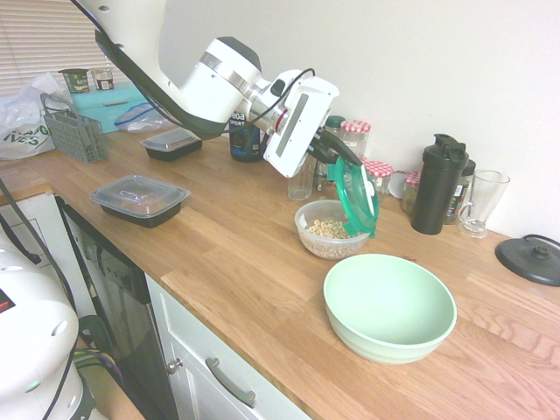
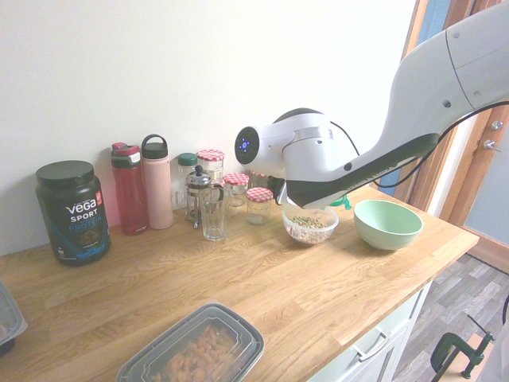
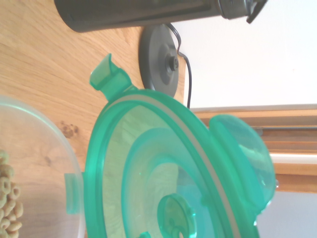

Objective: Cover the lid of food container

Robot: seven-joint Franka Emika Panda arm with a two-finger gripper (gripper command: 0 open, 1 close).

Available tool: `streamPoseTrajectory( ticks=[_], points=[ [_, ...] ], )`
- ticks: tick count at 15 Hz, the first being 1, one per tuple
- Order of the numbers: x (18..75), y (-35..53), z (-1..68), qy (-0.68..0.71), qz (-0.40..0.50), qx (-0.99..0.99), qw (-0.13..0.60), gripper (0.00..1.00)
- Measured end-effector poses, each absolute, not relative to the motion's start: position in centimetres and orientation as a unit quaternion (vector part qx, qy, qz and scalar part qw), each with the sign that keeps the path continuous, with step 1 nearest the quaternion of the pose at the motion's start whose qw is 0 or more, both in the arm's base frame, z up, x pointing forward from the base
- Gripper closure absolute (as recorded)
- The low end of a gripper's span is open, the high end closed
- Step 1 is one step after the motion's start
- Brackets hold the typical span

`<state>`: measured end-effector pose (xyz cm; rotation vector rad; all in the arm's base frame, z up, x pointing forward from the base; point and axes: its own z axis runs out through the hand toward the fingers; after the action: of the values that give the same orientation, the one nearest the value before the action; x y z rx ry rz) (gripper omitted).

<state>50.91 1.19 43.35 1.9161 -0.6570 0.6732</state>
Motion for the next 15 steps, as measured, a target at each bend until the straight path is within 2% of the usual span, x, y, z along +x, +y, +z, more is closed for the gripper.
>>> streamPoseTrajectory(
  ticks=[15],
  points=[
    [47.1, 7.6, 39.5, -0.241, 0.256, 0.820, 0.452, 0.00]
  ],
)
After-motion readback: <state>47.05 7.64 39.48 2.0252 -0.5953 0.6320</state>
